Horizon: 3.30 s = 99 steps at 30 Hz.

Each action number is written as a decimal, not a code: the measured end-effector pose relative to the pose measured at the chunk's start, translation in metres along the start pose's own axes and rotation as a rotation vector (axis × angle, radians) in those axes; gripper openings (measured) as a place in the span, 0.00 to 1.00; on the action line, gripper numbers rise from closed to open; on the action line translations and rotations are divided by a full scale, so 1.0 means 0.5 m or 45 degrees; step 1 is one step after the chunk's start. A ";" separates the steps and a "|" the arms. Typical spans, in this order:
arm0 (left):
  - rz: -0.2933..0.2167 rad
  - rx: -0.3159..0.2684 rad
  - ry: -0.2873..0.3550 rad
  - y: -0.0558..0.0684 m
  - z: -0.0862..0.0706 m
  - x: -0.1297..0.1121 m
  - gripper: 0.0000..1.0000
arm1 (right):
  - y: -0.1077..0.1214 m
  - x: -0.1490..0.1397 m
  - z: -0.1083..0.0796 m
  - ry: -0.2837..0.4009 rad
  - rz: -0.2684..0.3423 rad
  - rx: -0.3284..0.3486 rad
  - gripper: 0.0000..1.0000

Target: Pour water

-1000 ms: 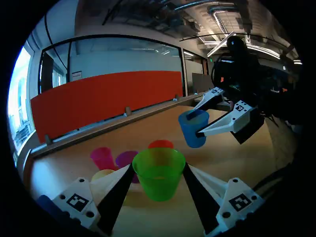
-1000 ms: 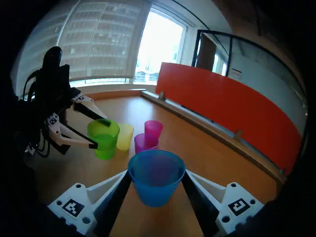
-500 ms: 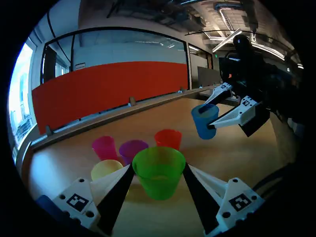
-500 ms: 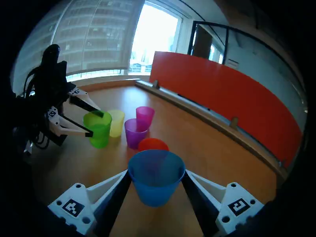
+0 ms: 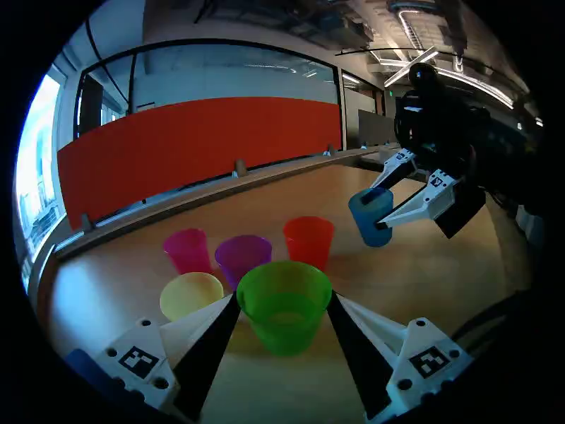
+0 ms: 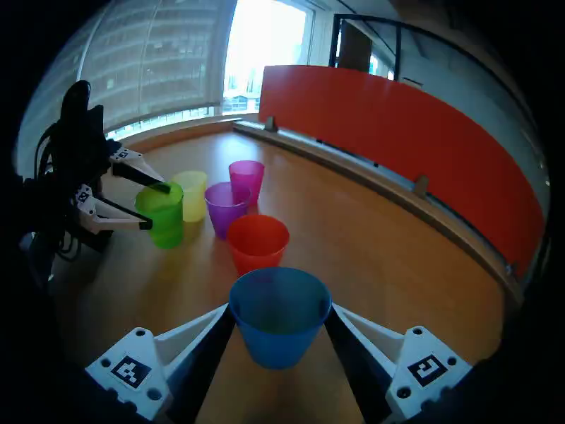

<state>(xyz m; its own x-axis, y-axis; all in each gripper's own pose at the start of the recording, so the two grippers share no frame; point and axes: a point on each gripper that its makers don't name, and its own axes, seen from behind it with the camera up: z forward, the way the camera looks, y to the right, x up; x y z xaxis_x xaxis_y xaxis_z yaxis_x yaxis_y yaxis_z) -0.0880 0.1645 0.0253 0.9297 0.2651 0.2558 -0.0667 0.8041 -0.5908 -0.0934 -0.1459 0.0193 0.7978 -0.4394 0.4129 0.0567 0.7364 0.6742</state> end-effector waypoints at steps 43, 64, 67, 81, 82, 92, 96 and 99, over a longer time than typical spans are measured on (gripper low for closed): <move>-0.011 -0.041 -0.115 0.011 0.021 -0.045 0.87 | 0.052 -0.046 0.051 -0.108 -0.015 -0.048 0.90; 0.043 -0.047 -0.200 0.012 0.011 -0.054 0.88 | 0.048 -0.063 0.033 -0.107 0.015 -0.036 0.91; 0.037 -0.046 -0.216 0.010 0.009 -0.062 0.88 | 0.047 -0.068 0.028 -0.108 0.017 -0.039 0.91; 0.044 -0.042 -0.239 0.010 0.008 -0.068 0.88 | 0.054 -0.103 0.015 -0.133 0.043 -0.063 0.91; 0.045 -0.044 -0.242 0.010 0.008 -0.069 0.88 | 0.054 -0.106 0.014 -0.136 0.045 -0.063 0.91; 0.020 -0.059 -0.276 0.010 -0.002 -0.078 0.88 | 0.054 -0.142 0.005 -0.188 0.035 -0.073 0.91; 0.012 -0.055 -0.291 0.005 -0.009 -0.084 0.88 | 0.055 -0.147 -0.003 -0.186 0.052 -0.078 0.91; 0.014 -0.050 -0.296 0.003 -0.016 -0.089 0.88 | 0.056 -0.154 -0.013 -0.187 0.062 -0.086 0.91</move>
<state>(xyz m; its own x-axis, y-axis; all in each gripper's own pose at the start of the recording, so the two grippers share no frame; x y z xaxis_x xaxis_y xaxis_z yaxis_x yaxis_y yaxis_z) -0.1264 0.1496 0.0067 0.8203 0.3929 0.4157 -0.0582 0.7803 -0.6226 -0.1495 -0.0882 0.0024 0.7042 -0.4696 0.5325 0.0648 0.7894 0.6105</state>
